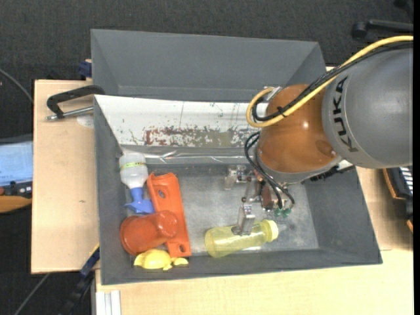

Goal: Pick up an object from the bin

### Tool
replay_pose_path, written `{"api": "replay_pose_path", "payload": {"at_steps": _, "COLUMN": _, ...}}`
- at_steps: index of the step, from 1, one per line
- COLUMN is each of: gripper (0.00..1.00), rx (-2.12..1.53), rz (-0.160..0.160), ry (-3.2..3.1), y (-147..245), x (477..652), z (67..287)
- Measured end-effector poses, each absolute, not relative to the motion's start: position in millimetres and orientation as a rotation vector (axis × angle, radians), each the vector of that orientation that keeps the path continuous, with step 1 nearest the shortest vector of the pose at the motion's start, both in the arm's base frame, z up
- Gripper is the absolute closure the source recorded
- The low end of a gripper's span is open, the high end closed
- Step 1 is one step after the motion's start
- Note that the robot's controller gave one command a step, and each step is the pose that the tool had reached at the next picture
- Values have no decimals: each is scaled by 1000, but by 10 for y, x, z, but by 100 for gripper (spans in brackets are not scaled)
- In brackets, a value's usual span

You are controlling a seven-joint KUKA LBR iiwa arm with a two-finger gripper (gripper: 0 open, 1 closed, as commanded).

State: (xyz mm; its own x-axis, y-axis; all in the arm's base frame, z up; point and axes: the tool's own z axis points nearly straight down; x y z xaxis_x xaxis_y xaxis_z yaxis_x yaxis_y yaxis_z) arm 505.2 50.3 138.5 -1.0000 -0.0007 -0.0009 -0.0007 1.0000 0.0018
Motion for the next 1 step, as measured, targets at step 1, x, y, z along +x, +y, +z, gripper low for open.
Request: {"api": "replay_pose_path", "payload": {"at_steps": 1, "gripper": 0, "rx": -75, "rz": 5, "ry": 3138, "y": 280, "x": 5034, "z": 1010}}
